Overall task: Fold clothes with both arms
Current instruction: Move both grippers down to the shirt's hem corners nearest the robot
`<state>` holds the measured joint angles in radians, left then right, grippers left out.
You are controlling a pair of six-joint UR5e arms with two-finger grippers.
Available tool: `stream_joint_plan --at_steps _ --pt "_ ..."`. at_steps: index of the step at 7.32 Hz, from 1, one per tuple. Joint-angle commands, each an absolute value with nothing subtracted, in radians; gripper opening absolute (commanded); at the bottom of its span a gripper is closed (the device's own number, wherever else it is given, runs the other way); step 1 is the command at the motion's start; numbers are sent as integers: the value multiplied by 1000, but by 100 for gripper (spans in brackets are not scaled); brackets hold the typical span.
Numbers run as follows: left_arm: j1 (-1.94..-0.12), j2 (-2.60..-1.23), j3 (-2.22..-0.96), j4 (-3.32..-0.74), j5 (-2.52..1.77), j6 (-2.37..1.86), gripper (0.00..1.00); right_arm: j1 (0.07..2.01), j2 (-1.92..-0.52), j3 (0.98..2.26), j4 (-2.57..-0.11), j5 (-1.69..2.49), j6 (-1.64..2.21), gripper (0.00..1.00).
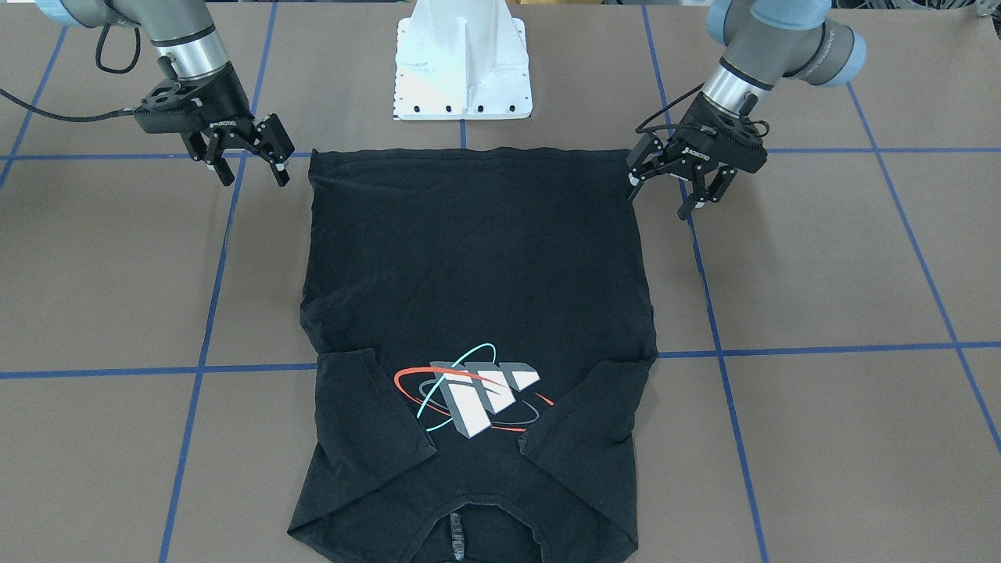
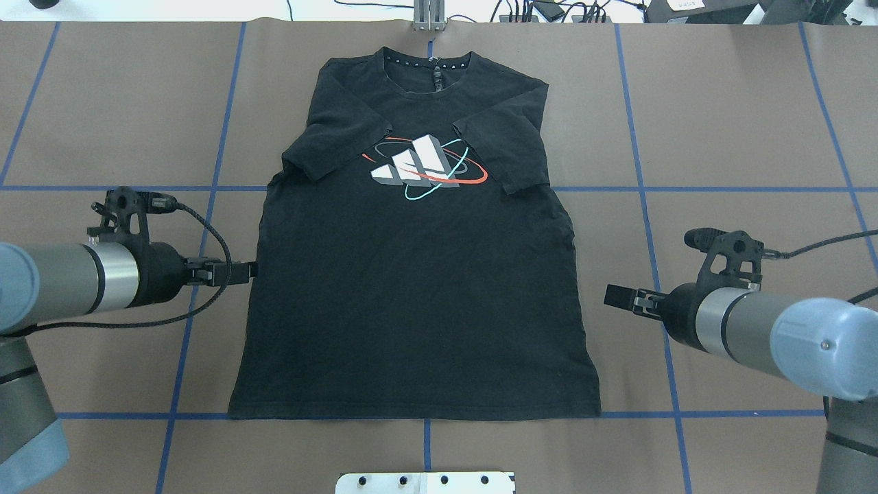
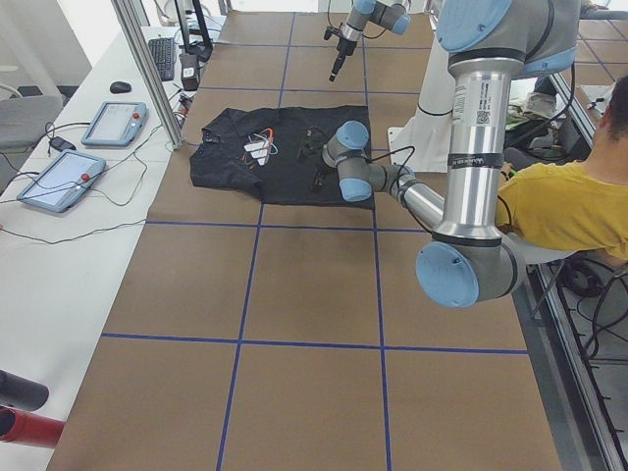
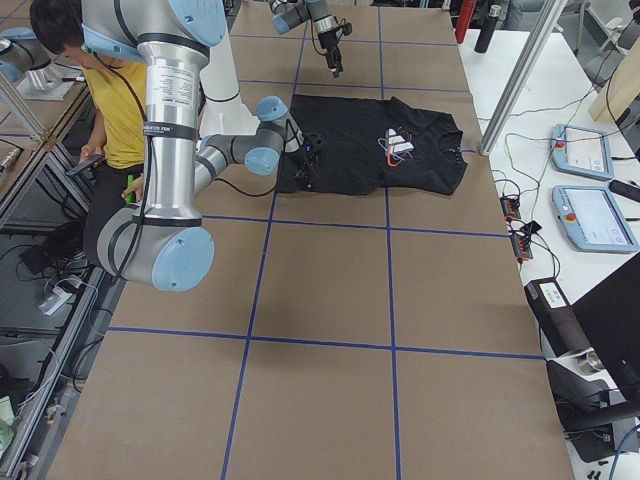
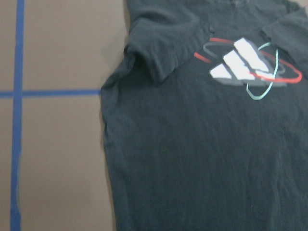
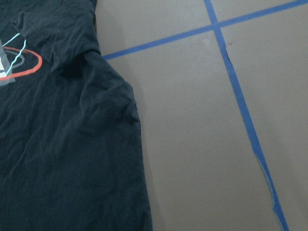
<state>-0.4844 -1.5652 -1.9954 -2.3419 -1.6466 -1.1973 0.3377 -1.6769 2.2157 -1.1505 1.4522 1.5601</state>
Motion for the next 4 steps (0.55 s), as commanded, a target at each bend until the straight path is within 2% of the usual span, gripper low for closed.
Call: stream_joint_plan --at_steps 1,3,4 --pt "-303 -1505 -2006 -2342 -1513 -1314 100 246 -1697 2235 -1150 1358 1605 100" --pt "-204 -1483 -2006 -2342 -1476 -1376 99 245 -1697 2237 -1150 1356 1605 100" --pt "-172 -1483 -2003 -2342 -1473 -1402 90 245 -1697 2237 -1150 1355 1605 100"
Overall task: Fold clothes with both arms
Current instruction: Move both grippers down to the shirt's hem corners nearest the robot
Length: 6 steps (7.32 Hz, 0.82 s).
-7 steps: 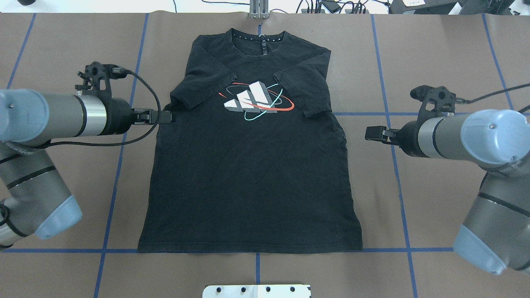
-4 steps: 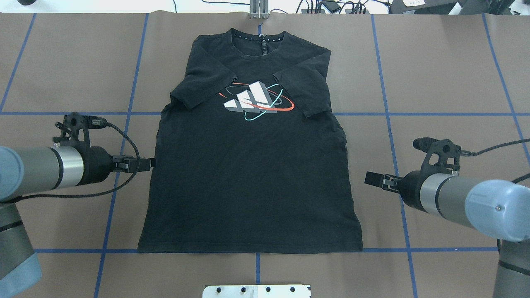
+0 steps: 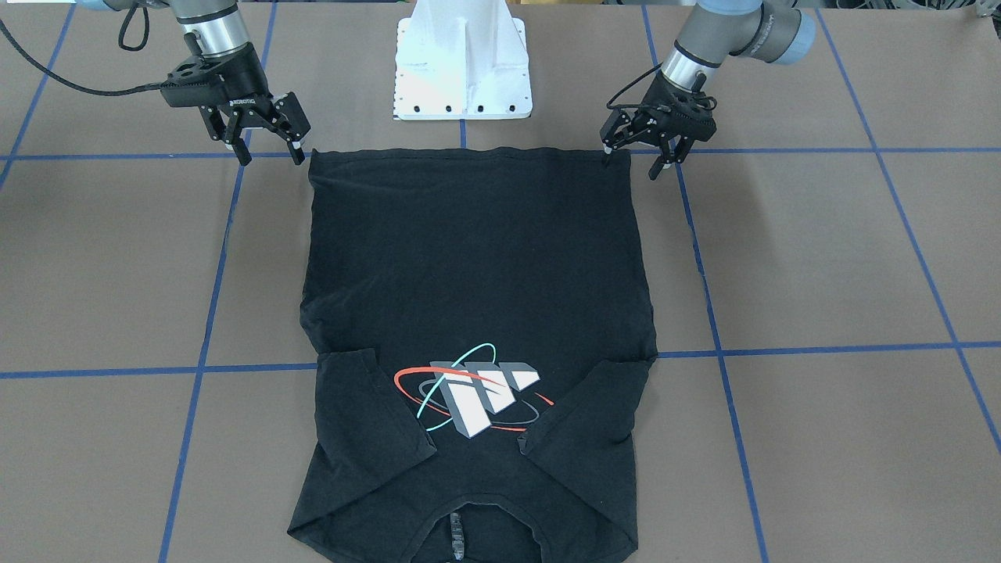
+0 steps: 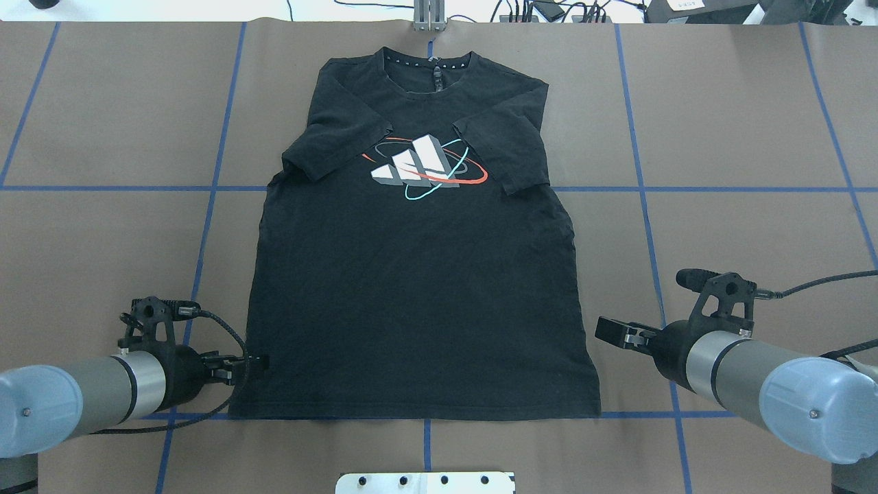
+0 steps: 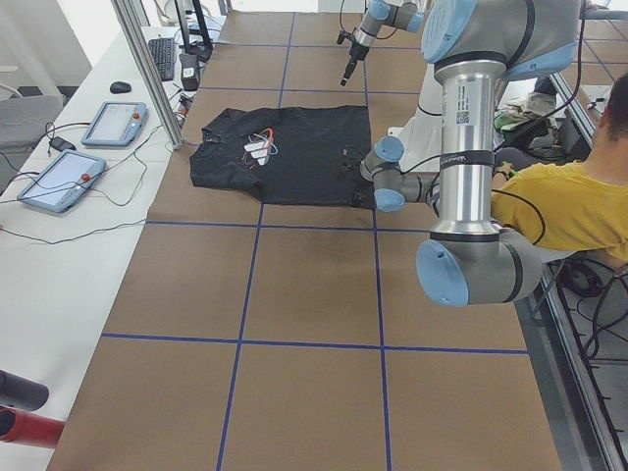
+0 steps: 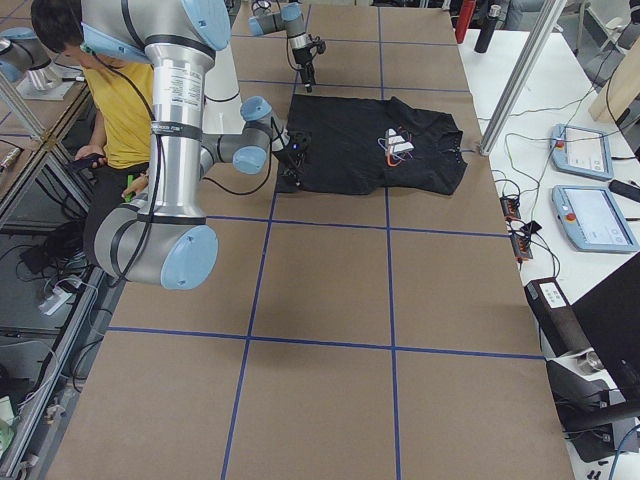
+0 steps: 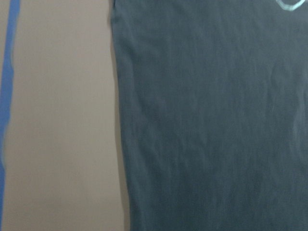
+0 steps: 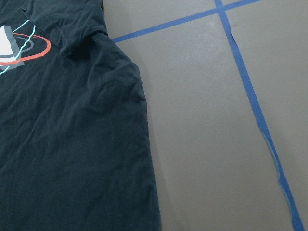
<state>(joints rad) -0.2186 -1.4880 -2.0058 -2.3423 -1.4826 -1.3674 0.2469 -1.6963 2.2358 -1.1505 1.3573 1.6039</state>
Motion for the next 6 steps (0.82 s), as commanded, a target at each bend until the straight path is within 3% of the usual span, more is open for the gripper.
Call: stream_joint_plan --at_steps 1,2,6 --pt "-158 -1482 -2000 -2341 -1464 -1402 78 245 -1697 2243 -1150 1355 1605 100" --pt "-155 -1482 -1994 -2338 -1465 -1402 65 245 -1697 2244 -1150 1355 1605 100" --pt "-141 -1442 -2000 -2338 -1468 -1404 65 245 -1697 2244 -1150 1355 1605 100"
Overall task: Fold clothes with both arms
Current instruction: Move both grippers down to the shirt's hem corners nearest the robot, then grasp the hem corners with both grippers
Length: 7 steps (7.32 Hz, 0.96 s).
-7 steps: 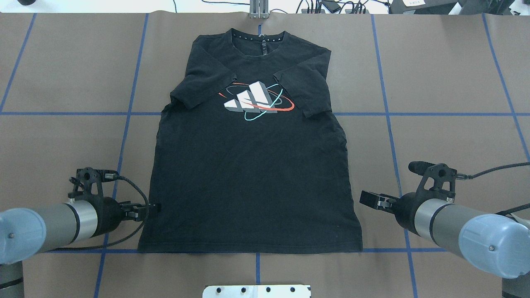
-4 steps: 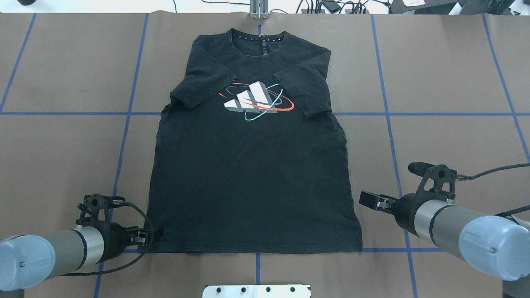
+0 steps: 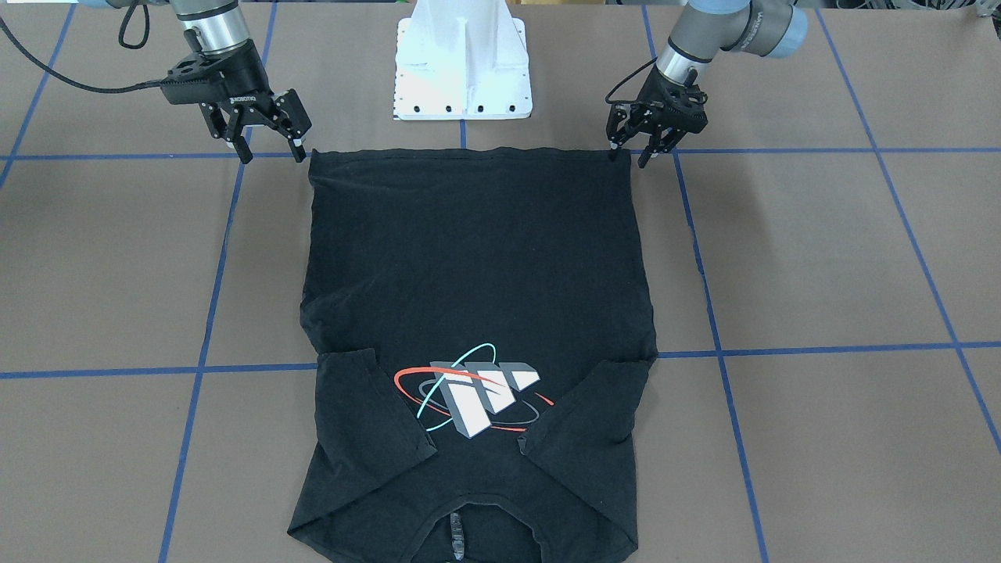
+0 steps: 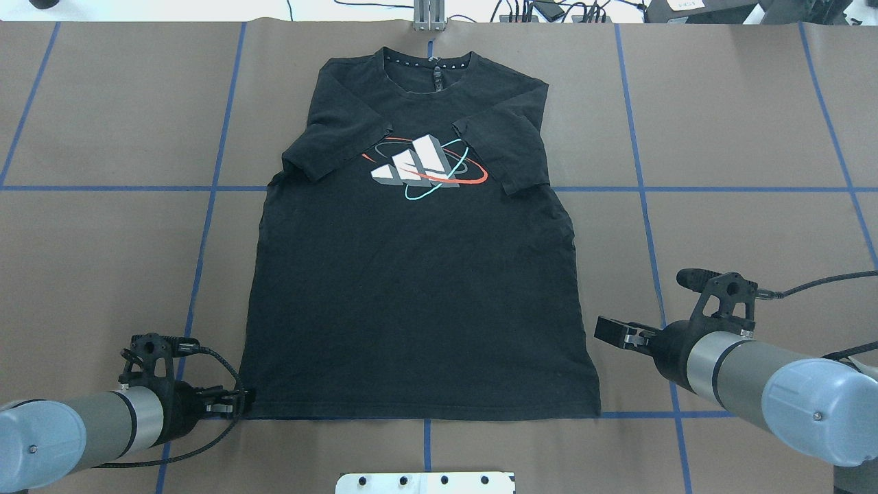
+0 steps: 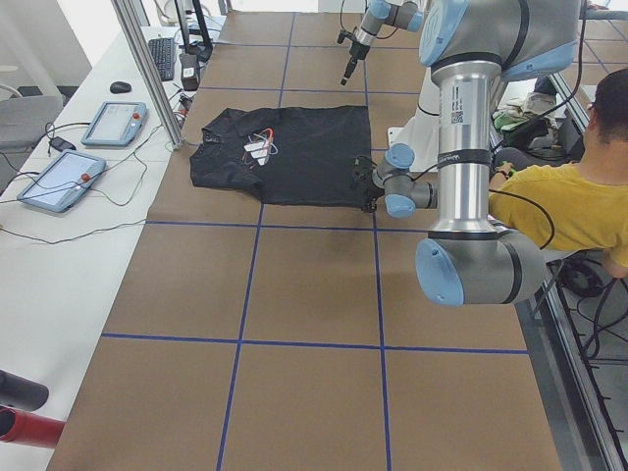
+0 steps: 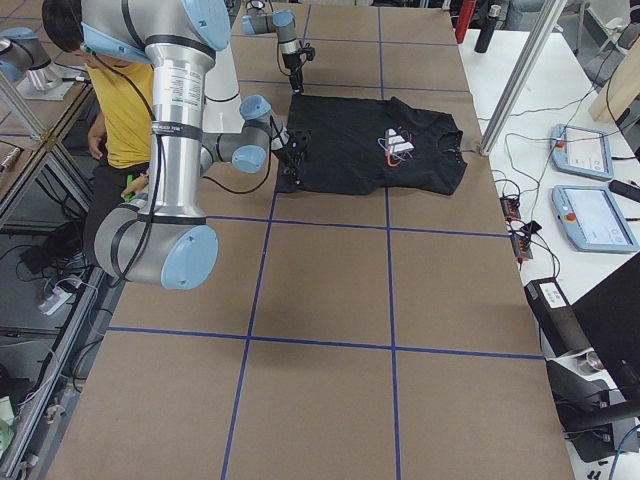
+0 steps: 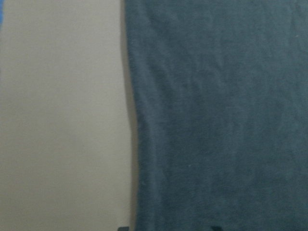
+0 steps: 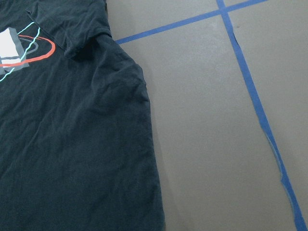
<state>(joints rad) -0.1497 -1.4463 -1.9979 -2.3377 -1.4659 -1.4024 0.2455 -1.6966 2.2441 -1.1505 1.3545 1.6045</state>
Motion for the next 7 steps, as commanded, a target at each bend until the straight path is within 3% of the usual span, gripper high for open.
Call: stream_joint_plan --at_steps 1,3,4,6,7 --pt "-129 -1442 -2000 -2338 -1470 -1405 62 245 -1697 2244 -1150 1355 1605 100" --pt "-108 -1443 -2002 -2339 -1471 -1411 55 245 -1698 2244 -1150 1355 1605 100" --pt "-92 -1443 -2005 -2339 -1468 -1437 43 245 -1698 2244 -1150 1353 1605 100" --pt "-87 -1443 -2006 -2339 -1465 -1462 0 245 -1698 2244 -1150 1353 1605 100" --pt "-87 -1445 -2006 -2339 -1463 -1465 0 244 -1698 2244 -1150 1353 1605 100"
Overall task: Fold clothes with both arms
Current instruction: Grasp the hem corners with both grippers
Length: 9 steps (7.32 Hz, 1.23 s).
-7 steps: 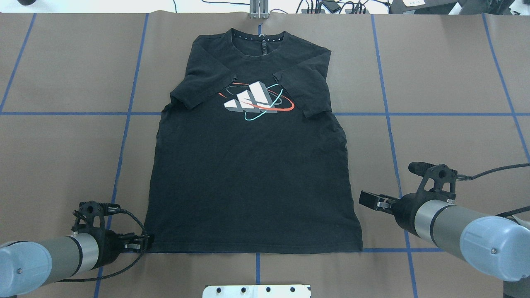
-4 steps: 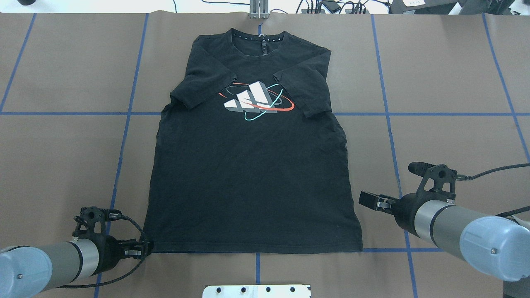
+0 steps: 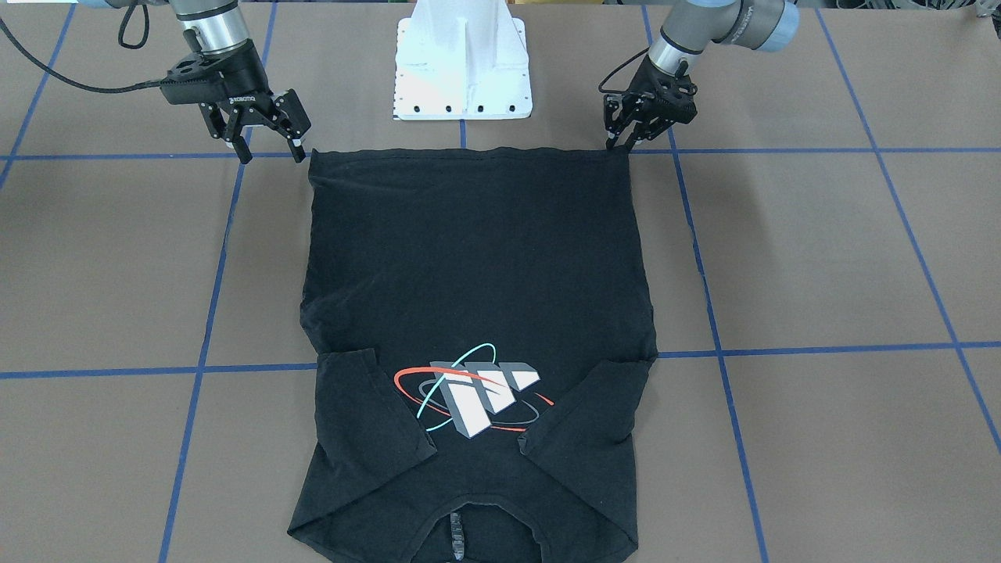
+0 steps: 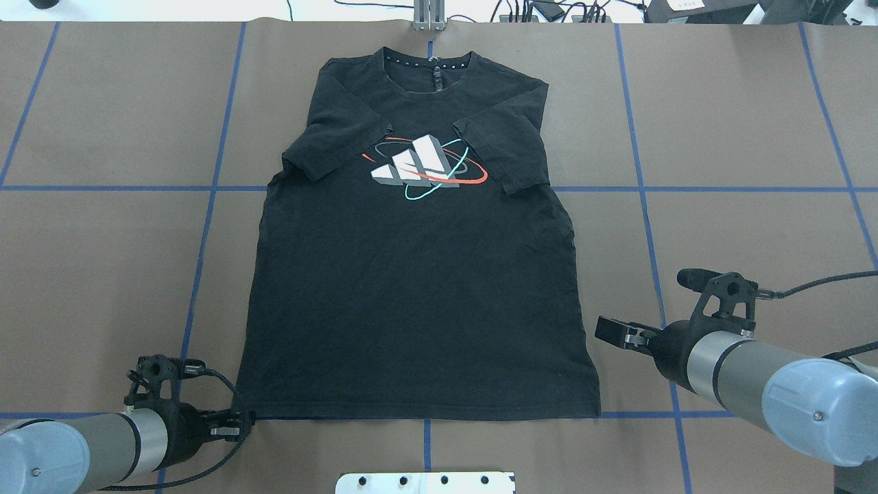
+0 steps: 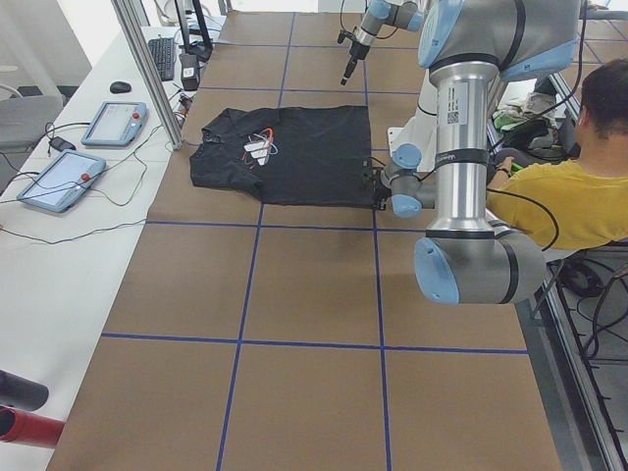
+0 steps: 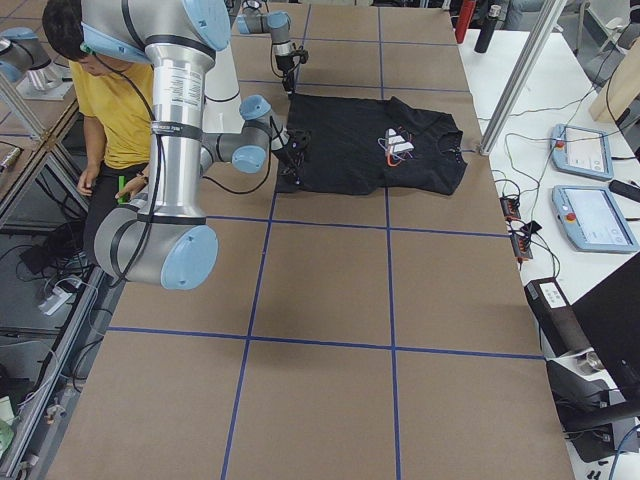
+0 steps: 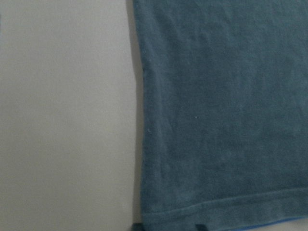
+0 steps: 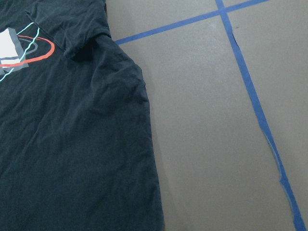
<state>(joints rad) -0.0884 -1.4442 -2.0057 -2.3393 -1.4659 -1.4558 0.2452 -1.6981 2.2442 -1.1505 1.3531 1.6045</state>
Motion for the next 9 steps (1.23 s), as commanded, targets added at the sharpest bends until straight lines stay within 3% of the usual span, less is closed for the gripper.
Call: stream_joint_plan --at_steps 1,9 --pt "-89 -1443 -2006 -2339 -1463 -1466 0 239 -1698 2243 -1150 1353 1605 100" --pt "-92 -1454 -2034 -2342 -1442 -1467 0 -18 -1706 2188 -1140 1142 1856 96"
